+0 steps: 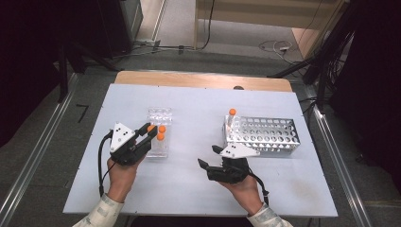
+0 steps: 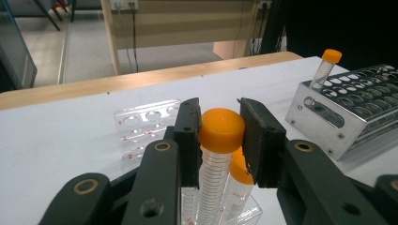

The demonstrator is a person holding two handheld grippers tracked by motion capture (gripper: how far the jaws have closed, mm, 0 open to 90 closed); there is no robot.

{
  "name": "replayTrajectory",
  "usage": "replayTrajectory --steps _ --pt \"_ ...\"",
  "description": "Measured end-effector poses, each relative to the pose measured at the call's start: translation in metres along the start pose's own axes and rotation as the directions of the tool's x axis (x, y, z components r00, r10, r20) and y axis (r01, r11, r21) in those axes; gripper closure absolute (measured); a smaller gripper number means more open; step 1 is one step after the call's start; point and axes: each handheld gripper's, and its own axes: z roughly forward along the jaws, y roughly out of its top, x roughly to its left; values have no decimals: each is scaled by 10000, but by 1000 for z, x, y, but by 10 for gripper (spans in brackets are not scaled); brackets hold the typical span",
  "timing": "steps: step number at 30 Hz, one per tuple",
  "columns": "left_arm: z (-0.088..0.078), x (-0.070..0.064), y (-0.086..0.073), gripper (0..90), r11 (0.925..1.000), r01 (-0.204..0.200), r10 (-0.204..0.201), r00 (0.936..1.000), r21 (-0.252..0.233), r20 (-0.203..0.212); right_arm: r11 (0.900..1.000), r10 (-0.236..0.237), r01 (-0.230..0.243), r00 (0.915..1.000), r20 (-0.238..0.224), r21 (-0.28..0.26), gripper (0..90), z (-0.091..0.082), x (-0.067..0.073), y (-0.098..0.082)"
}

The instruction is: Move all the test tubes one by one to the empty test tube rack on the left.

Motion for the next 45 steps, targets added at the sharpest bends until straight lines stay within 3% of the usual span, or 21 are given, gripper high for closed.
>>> replayTrajectory --steps 6,13,23,31,36,45 --pt "-3 -1 1 622 10000 44 -44 10000 -54 2 10000 0 0 10000 15 -11 305 0 -1 0" --pt "-14 -2 2 507 9994 226 -225 9997 -262 33 9999 68 -66 9999 150 -119 308 -3 -5 0" --pt "-30 -25 -2 311 9991 -130 145 9992 -397 378 9985 366 -321 9940 1026 -452 318 -10 -21 4" --pt "-35 -48 -17 288 9982 -587 594 9939 -102 924 9950 828 -693 9750 2063 -717 331 -12 -44 7" --pt "-29 -59 -32 288 9956 -918 885 9881 205 1256 9928 1051 -860 9595 2615 -834 352 -7 -60 11" --pt "-27 -63 -36 289 9941 -1034 978 9847 322 1446 9850 1652 -1376 9269 3371 -1045 432 16 -90 19"
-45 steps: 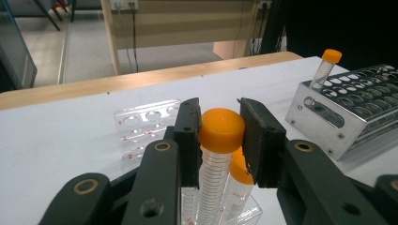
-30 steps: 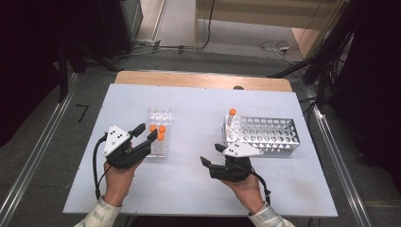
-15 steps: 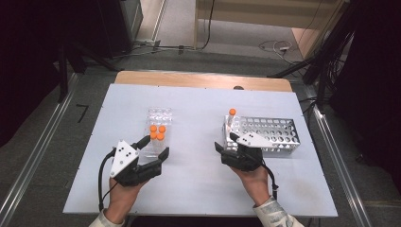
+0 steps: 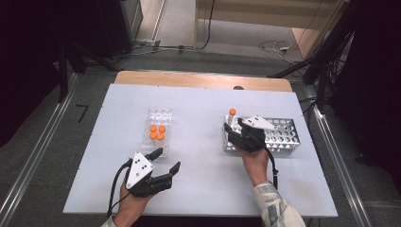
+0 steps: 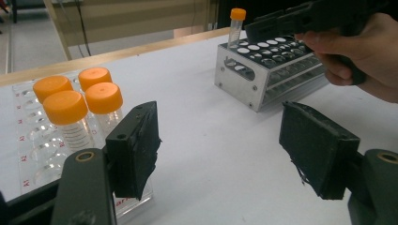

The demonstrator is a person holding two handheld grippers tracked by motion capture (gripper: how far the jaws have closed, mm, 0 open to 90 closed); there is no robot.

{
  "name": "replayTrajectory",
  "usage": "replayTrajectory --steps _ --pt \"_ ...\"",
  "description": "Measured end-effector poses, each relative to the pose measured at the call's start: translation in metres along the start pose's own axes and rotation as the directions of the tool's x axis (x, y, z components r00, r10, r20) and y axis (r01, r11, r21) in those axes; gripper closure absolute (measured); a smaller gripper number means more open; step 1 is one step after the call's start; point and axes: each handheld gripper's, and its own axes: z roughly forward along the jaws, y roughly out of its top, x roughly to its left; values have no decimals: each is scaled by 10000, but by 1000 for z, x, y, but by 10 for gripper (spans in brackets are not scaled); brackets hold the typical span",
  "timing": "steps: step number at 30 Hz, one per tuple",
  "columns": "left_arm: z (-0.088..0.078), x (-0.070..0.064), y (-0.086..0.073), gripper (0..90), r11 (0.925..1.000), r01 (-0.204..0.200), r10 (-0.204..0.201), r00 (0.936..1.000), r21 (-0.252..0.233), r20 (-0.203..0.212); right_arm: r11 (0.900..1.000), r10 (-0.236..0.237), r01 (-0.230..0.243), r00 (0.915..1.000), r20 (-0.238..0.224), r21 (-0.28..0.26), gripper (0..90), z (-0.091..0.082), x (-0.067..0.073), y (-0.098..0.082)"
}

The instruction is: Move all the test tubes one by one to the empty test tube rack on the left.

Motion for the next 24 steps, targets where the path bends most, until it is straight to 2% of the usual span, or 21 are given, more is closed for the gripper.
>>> replayTrajectory --steps 6,11,18,21,24 --pt "0 0 0 289 10000 -13 13 10000 -3 46 9999 -52 45 9989 459 162 512 18 -1 4" --pt "1 -1 -1 289 10000 13 -14 10000 8 73 9993 -79 50 9971 759 375 581 26 -1 7" --pt "1 -2 -2 290 10000 -49 49 9999 67 102 9970 -58 -9 9962 868 774 640 33 0 9" --pt "2 -2 -2 290 9999 -50 49 9999 99 99 9967 -89 14 9957 920 806 694 33 0 9" --pt "2 -2 -2 290 9999 -48 47 9999 101 99 9974 -40 -27 9957 923 722 713 31 -1 9"
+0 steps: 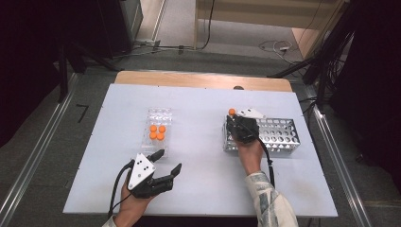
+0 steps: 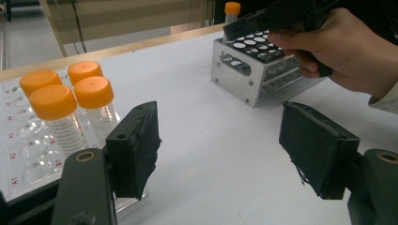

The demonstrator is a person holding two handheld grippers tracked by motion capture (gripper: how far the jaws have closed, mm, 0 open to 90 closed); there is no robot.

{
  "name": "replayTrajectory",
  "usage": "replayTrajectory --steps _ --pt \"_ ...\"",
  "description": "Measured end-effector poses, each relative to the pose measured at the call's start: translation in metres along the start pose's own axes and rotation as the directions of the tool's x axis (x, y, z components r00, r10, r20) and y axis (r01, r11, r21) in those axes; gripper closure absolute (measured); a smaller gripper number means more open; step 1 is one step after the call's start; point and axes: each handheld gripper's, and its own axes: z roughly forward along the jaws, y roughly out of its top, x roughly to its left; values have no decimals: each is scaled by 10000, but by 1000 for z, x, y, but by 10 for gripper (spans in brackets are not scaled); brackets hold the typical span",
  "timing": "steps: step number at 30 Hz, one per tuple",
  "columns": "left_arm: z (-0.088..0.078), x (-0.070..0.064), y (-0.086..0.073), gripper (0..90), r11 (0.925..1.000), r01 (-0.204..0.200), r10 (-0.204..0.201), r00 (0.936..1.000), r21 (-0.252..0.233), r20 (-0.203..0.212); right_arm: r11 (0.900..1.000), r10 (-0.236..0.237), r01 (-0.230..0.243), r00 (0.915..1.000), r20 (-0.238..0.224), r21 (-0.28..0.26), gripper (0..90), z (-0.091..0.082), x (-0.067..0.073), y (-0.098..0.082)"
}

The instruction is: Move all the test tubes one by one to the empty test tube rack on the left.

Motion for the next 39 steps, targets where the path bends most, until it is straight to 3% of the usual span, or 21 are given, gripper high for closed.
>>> replayTrajectory --steps 10,21,31,39 --pt "0 0 -1 291 10000 0 0 10000 29 5 9969 166 -176 9998 -137 -765 723 -17 -4 8" --pt "1 0 -1 285 10000 35 -35 10000 35 -8 9842 -55 -19 9991 -412 -1773 724 -55 -4 22" --pt "2 0 -1 275 10000 57 -57 10000 70 -21 9802 -620 380 9910 -1190 -1944 724 -81 8 11" --pt "2 0 -1 275 10000 70 -70 10000 38 -27 9766 -879 565 9854 -1455 -2077 725 -92 14 7"
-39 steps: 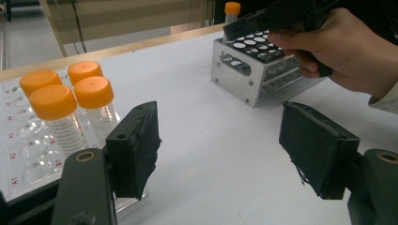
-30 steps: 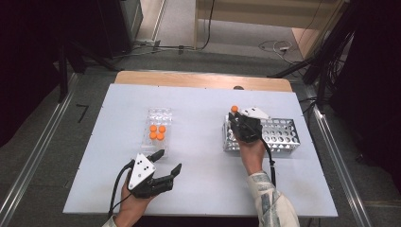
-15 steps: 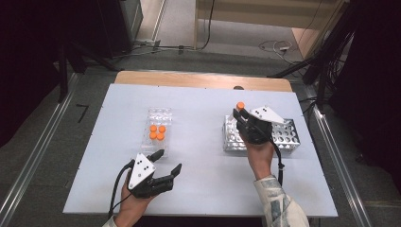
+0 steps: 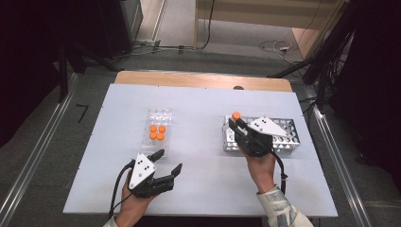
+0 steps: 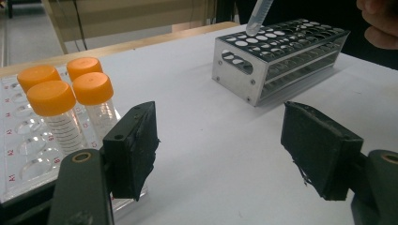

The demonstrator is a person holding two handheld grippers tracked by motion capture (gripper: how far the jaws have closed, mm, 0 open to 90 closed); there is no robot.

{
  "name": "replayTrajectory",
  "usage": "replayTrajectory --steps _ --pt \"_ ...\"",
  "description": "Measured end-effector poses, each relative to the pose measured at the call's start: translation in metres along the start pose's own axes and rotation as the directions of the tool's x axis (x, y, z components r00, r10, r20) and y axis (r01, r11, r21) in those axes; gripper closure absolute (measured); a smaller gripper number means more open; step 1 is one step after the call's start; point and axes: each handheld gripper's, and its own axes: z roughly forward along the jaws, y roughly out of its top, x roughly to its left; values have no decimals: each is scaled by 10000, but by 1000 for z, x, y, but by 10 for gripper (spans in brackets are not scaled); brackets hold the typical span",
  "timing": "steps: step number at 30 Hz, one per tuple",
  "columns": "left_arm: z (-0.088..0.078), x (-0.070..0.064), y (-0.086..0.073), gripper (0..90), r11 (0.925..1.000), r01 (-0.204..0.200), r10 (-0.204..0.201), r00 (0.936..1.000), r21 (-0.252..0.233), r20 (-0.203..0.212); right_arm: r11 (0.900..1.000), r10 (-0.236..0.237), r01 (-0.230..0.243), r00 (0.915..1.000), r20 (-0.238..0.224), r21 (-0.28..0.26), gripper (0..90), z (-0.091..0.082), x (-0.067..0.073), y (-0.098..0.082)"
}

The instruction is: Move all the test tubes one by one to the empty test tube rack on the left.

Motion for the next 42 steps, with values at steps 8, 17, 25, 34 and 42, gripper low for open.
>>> replayTrajectory --steps 8,17,25,34,42 --pt "-1 0 1 275 10000 39 -40 10000 -74 -40 9998 -82 90 9992 -393 179 725 -2 9 -12" --pt "-1 -1 2 273 10000 35 -35 10000 -85 6 9974 -382 440 9944 -985 576 725 -1 26 -29" --pt "-1 -1 2 267 9999 52 -52 10000 -127 -6 9946 -612 714 9896 -1303 748 725 1 38 -37" --pt "-2 -2 5 268 9996 106 -107 9999 -265 -14 9919 -725 892 9821 -1737 902 725 0 51 -44" --pt "1 -8 12 269 9992 115 -107 9997 -393 208 9869 -1008 1268 9677 -2312 1002 725 2 69 -50"
